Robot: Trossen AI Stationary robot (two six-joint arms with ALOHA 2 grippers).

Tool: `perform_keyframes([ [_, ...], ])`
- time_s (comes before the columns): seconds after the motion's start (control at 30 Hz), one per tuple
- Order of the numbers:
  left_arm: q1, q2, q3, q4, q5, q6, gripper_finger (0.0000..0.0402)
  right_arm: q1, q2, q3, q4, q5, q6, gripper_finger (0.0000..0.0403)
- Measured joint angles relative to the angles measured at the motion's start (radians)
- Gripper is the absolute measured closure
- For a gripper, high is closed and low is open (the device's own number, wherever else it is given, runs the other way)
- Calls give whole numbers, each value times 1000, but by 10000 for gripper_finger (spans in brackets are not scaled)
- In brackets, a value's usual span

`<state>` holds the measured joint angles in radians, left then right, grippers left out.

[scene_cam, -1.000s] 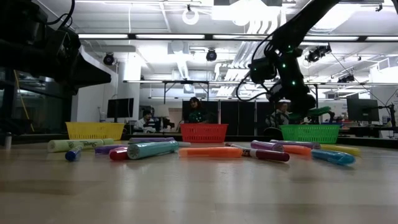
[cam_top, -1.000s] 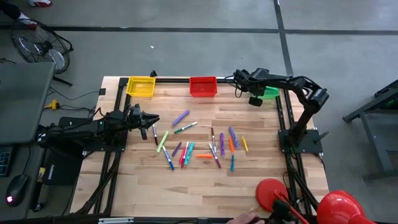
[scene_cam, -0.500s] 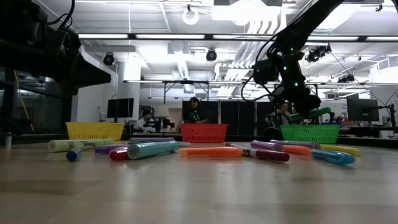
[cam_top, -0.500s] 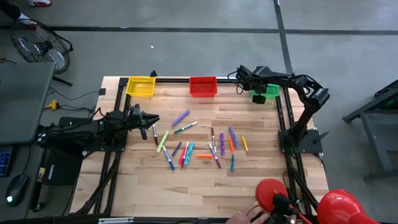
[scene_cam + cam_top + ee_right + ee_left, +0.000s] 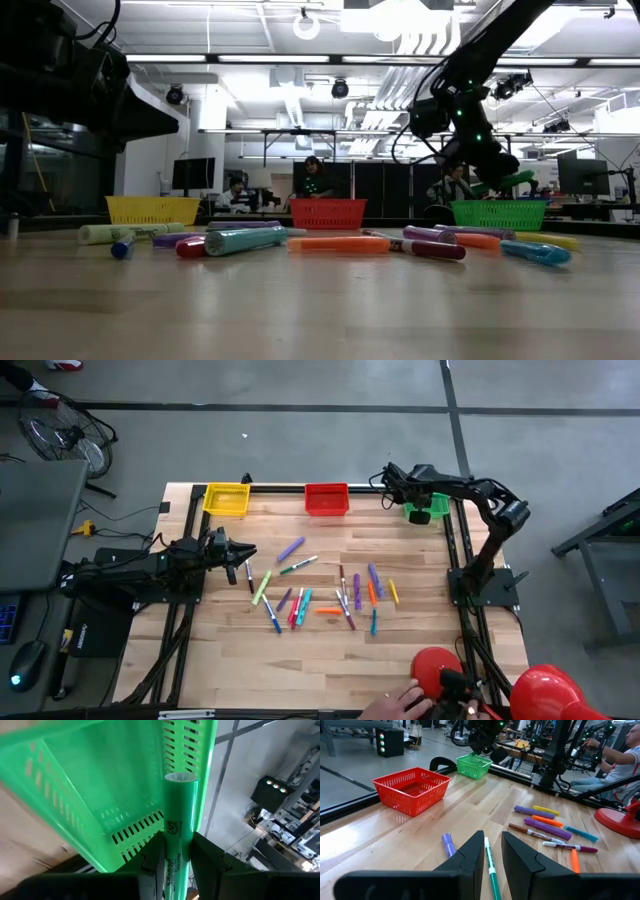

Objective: Pick & Place Markers
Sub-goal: Put the green highlighter into the green bin, then put the violet highlighter into the green bin

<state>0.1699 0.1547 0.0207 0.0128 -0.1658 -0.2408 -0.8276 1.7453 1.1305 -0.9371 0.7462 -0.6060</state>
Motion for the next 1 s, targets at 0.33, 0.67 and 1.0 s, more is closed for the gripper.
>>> perform_keyframes([
  [0.33,0,0,0,0,0,0,337,-7,56,33,5,-11,-7,315],
  [0.67,0,0,0,0,0,0,337,-37,84,94,-37,-73,49,321],
  [1.0,0,0,0,0,1,0,337,-38,84,95,-53,-105,48,291],
])
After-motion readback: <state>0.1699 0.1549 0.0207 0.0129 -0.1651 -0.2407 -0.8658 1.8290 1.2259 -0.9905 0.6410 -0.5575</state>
